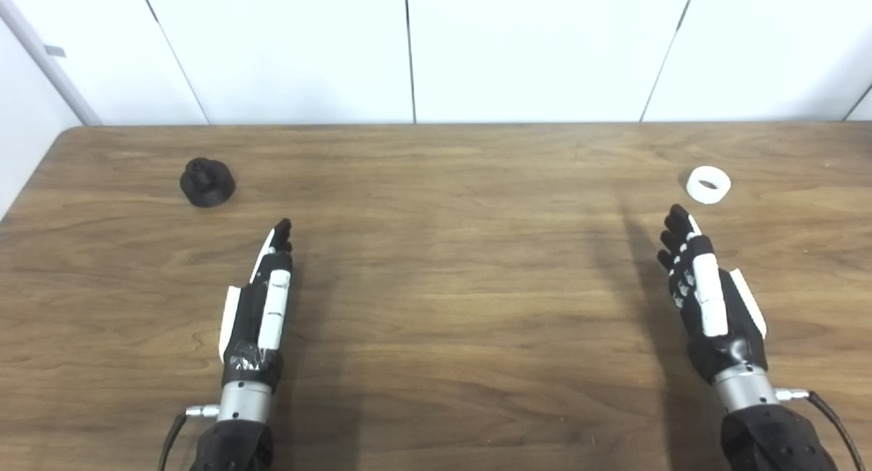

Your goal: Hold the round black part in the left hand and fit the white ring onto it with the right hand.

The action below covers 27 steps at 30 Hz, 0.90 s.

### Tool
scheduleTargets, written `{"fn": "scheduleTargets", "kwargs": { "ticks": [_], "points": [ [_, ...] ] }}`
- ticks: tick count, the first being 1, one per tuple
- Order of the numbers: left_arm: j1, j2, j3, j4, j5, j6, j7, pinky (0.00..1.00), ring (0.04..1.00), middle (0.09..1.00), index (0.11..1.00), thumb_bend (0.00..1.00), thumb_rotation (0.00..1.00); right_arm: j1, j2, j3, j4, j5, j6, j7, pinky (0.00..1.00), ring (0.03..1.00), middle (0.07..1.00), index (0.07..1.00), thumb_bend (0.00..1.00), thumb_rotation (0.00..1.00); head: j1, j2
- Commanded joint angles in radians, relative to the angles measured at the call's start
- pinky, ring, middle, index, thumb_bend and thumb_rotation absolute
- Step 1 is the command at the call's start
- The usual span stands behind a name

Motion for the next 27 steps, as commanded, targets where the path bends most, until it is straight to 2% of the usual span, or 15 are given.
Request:
{"fn": "scheduleTargets", "kwargs": {
  "ticks": [1,7,14,22,27],
  "points": [
    [-0.007,0.012,0.001,-0.022,-0.003,-0.026,-0.002,1.00,1.000,1.000,0.980,0.56,0.90,-0.021,-0.004,-0.004,-0.029,0.004,-0.021,-0.003,1.00,1.000,1.000,0.992,0.58,1.00,0.000,0.000],
    [-0.008,0.012,0.003,-0.019,0.001,-0.029,-0.002,1.00,1.000,1.000,0.981,0.57,0.90,-0.020,-0.001,-0.002,-0.035,-0.005,-0.019,-0.009,1.00,1.000,1.000,0.988,0.56,1.00,-0.003,-0.001],
    [-0.006,0.007,-0.002,-0.023,0.012,-0.025,-0.001,1.00,1.000,1.000,0.978,0.58,0.91,-0.014,-0.005,-0.005,-0.042,-0.004,-0.011,-0.008,1.00,1.000,1.000,0.977,0.55,1.00,0.036,-0.016],
    [0.005,-0.020,-0.028,-0.016,0.049,-0.037,0.023,1.00,1.000,1.000,0.974,0.57,0.87,-0.005,-0.025,-0.017,-0.021,0.009,-0.033,0.009,1.00,1.000,1.000,0.994,0.54,1.00,0.161,-0.085],
    [0.002,-0.031,-0.046,0.026,0.067,-0.082,0.041,1.00,1.000,1.000,0.969,0.60,0.86,-0.004,-0.040,-0.018,0.007,0.019,-0.063,0.024,1.00,1.000,1.000,1.000,0.53,1.00,0.221,-0.136]
  ]
}}
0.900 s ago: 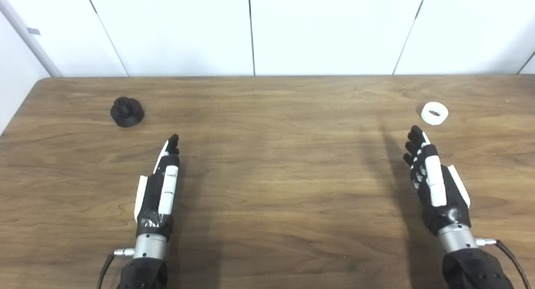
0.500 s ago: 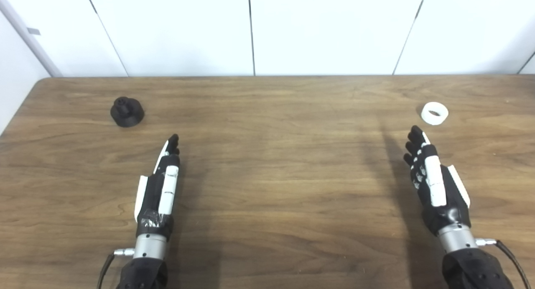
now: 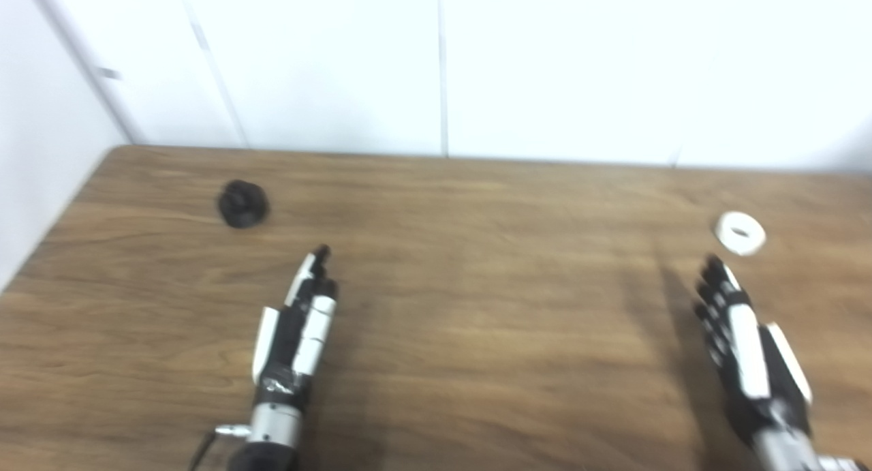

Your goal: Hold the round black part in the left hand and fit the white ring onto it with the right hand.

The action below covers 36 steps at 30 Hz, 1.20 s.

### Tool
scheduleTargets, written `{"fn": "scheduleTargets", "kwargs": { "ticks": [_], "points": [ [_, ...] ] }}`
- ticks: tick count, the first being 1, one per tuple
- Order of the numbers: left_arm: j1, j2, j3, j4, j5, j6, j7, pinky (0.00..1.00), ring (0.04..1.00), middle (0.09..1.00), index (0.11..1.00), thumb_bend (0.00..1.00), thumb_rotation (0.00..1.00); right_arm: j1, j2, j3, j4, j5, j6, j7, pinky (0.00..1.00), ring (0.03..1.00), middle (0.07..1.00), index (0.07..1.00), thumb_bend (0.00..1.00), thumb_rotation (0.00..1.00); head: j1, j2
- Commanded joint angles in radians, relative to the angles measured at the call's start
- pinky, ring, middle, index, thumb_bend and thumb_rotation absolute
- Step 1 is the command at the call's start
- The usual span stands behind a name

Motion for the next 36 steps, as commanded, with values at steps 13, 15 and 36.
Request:
{"fn": "scheduleTargets", "kwargs": {
  "ticks": [13,15,36],
  "points": [
    [0.000,-0.036,-0.037,0.052,0.054,-0.092,0.039,1.00,1.000,1.000,0.964,0.62,0.85,-0.018,-0.027,-0.001,0.002,0.041,-0.056,0.031,1.00,1.000,1.000,1.000,0.51,1.00,0.048,-0.051],
    [0.001,-0.035,-0.038,0.051,0.057,-0.089,0.038,1.00,1.000,1.000,0.967,0.63,0.86,-0.018,-0.026,0.000,0.001,0.040,-0.052,0.030,1.00,1.000,1.000,1.000,0.51,1.00,0.048,-0.051],
    [-0.072,0.028,0.048,-0.128,0.212,0.144,0.076,0.99,0.983,0.965,0.945,0.75,0.44,-0.020,-0.004,0.017,-0.035,0.028,0.000,0.010,1.00,1.000,1.000,1.000,0.44,1.00,0.008,-0.053]
  ]
}}
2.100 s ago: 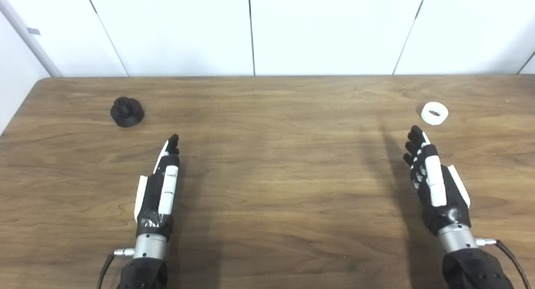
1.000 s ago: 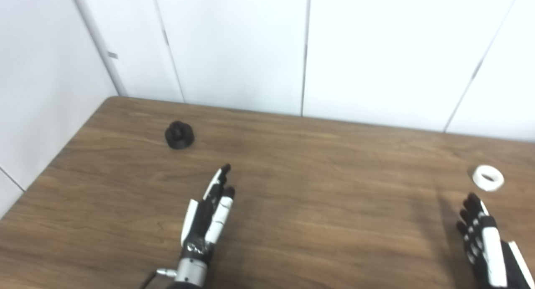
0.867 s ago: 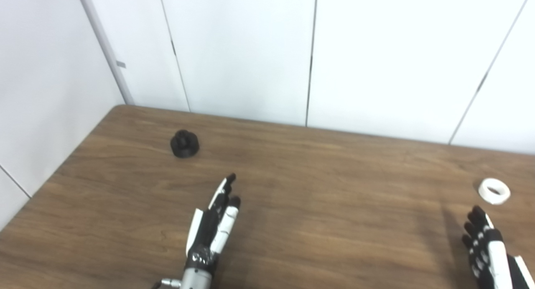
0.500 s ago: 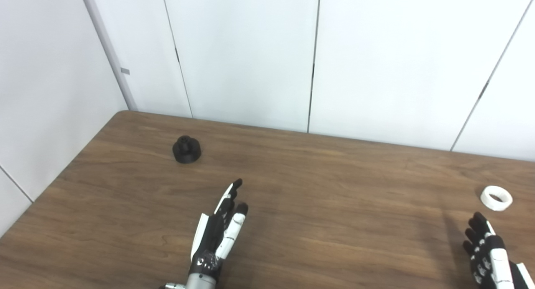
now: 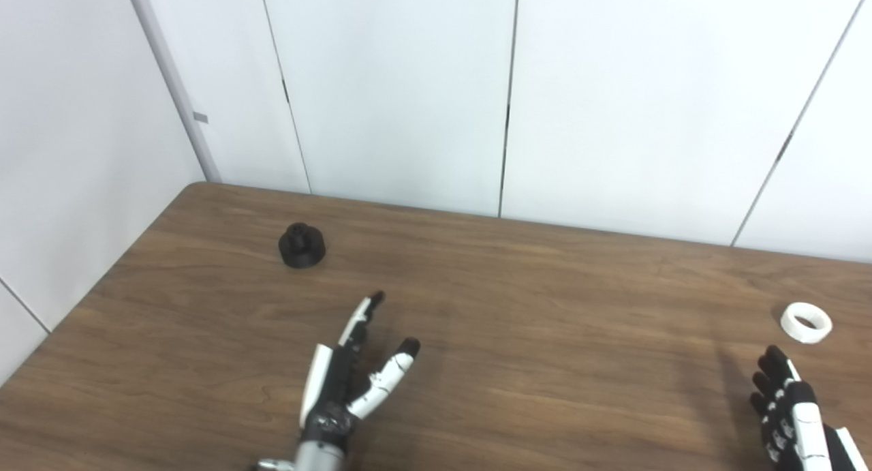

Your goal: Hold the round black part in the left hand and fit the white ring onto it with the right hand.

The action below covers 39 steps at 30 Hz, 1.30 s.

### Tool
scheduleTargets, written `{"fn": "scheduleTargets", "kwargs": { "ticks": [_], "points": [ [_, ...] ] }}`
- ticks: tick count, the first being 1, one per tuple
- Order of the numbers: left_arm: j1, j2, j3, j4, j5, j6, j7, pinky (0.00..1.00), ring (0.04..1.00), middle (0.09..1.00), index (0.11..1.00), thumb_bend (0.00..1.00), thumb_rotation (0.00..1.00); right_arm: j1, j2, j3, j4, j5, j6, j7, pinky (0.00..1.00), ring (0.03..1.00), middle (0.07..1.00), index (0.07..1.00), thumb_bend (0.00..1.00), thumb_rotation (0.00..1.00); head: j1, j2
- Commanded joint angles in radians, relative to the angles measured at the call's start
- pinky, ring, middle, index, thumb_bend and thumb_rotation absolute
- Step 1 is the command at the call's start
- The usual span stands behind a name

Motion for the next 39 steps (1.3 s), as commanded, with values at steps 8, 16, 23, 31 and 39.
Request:
{"fn": "scheduleTargets", "kwargs": {
  "ticks": [8,16,23,31,39],
  "points": [
    [-0.174,0.142,0.095,-0.052,0.127,0.162,0.022,1.00,0.984,0.958,0.910,0.92,0.37,-0.023,0.002,0.002,-0.040,-0.008,-0.008,-0.006,1.00,1.000,1.000,1.000,0.39,1.00,0.001,0.003],
    [-0.245,0.243,0.112,0.021,0.187,0.206,0.016,1.00,1.000,0.967,0.904,0.97,0.34,-0.021,0.005,0.009,-0.045,-0.018,-0.011,-0.009,1.00,1.000,1.000,1.000,0.36,1.00,0.000,0.003],
    [-0.305,0.340,0.132,0.141,0.198,0.216,0.022,1.00,1.000,0.984,0.902,0.97,0.29,-0.019,0.013,0.013,-0.052,-0.026,-0.008,-0.018,1.00,1.000,1.000,1.000,0.34,1.00,-0.001,0.003],
    [-0.386,0.423,0.099,0.295,0.267,0.235,0.036,1.00,1.000,0.980,0.892,1.00,0.33,-0.015,0.014,0.016,-0.057,-0.033,-0.005,-0.022,1.00,1.000,1.000,1.000,0.33,1.00,-0.004,0.005],
    [-0.482,0.469,0.044,0.466,0.318,0.282,0.028,1.00,1.000,0.998,0.898,1.00,0.38,-0.009,0.016,0.019,-0.062,-0.049,-0.014,-0.025,1.00,1.000,1.000,1.000,0.31,1.00,-0.010,0.008]
  ]
}}
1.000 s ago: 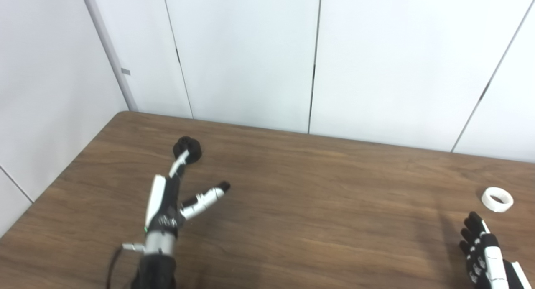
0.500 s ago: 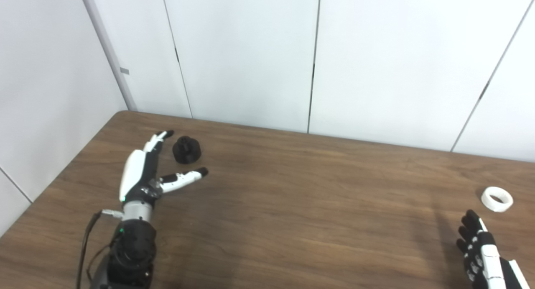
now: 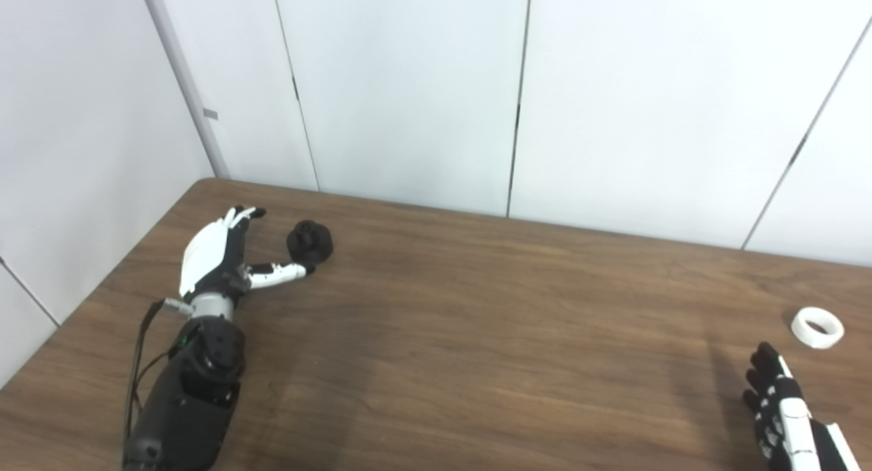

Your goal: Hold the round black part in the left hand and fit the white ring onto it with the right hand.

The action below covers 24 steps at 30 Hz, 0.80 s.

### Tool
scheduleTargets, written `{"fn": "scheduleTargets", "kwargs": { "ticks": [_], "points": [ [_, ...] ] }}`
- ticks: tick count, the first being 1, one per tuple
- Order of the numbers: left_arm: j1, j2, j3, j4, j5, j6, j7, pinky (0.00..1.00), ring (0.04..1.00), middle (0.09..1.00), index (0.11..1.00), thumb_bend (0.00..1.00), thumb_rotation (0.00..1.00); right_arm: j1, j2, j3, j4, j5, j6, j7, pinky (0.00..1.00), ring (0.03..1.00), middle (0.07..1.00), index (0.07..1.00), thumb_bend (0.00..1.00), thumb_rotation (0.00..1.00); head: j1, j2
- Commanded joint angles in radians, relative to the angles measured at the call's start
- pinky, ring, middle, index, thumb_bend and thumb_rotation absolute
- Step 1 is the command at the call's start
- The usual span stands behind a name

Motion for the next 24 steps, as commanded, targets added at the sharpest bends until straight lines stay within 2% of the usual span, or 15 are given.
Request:
{"fn": "scheduleTargets", "kwargs": {
  "ticks": [1,12,17,24],
  "points": [
    [-0.069,0.045,-0.012,0.024,0.028,0.015,0.012,1.00,1.000,0.999,0.899,1.00,0.39,-0.010,0.002,0.000,-0.042,-0.002,-0.022,-0.004,1.00,1.000,1.000,1.000,0.31,1.00,-0.002,0.001],
    [-0.147,0.035,-0.055,0.168,0.008,0.000,0.036,1.00,1.000,0.997,0.853,1.00,0.40,0.003,0.002,0.000,-0.054,-0.005,-0.014,-0.004,1.00,1.000,1.000,1.000,0.32,1.00,-0.011,0.004],
    [-0.181,0.033,-0.074,0.222,-0.004,0.006,0.027,1.00,1.000,1.000,0.859,1.00,0.41,0.006,0.006,-0.002,-0.056,-0.006,-0.013,-0.008,1.00,1.000,1.000,1.000,0.33,1.00,-0.018,0.003],
    [-0.229,0.039,-0.119,0.292,-0.005,-0.005,0.029,1.00,1.000,0.996,0.847,1.00,0.37,0.007,0.007,-0.002,-0.058,-0.007,-0.021,-0.009,1.00,1.000,1.000,1.000,0.31,1.00,-0.022,-0.001]
  ]
}}
